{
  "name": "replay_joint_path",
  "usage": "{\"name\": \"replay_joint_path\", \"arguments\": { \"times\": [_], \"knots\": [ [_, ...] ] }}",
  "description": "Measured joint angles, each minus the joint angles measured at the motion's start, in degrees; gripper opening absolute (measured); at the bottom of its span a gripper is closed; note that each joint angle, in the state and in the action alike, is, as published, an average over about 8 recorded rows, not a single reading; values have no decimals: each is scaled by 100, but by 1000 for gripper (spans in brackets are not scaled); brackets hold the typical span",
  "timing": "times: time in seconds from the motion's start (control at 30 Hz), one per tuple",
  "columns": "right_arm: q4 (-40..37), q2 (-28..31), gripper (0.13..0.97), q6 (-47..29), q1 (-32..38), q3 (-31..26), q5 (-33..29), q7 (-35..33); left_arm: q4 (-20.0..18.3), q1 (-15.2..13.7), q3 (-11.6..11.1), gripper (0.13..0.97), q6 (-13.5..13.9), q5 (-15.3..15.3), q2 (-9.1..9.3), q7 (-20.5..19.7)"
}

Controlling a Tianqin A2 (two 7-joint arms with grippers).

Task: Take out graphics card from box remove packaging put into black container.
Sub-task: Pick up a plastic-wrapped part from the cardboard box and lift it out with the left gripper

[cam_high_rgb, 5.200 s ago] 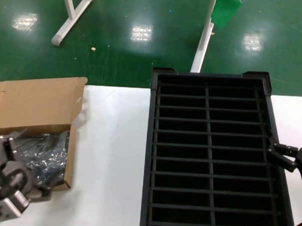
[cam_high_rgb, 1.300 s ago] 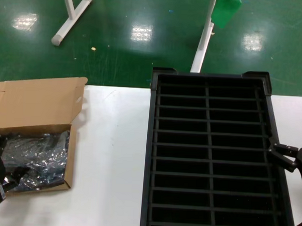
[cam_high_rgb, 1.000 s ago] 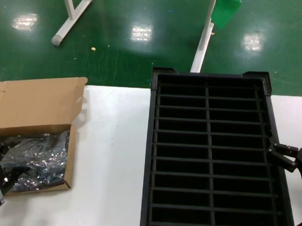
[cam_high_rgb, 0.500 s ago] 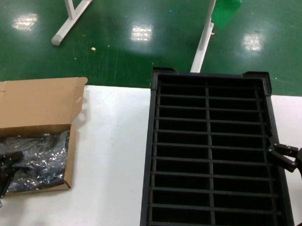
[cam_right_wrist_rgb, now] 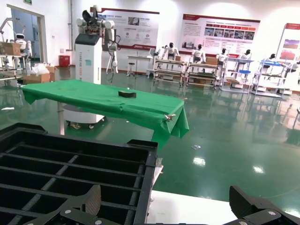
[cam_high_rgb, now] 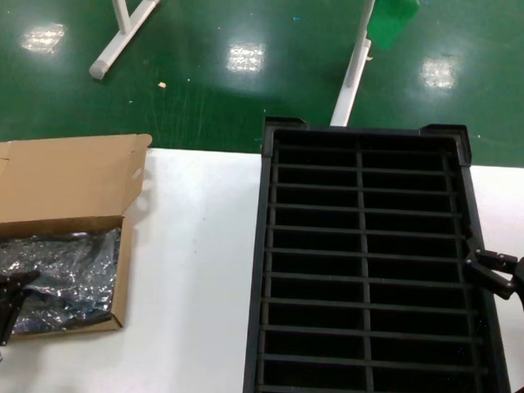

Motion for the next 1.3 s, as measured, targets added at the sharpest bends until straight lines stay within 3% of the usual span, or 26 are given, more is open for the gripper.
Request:
{"name": "replay_joint_path", "arguments": {
  "times": [0.37, 0.57, 0.87, 1.3],
  "knots": [
    [0, 0, 966, 0, 0, 0, 0, 0, -174, -8, -46, 142, 46, -40, -115, -135],
    [0, 0, 966, 0, 0, 0, 0, 0, -413, 75, -50, 142, 57, -27, -271, -372],
    [0, 0, 966, 0, 0, 0, 0, 0, -1107, 429, -156, 142, 64, 35, -755, -932],
    [0, 0, 966, 0, 0, 0, 0, 0, -2542, 1298, -622, 142, 273, 38, -1519, -1856]
  ]
}}
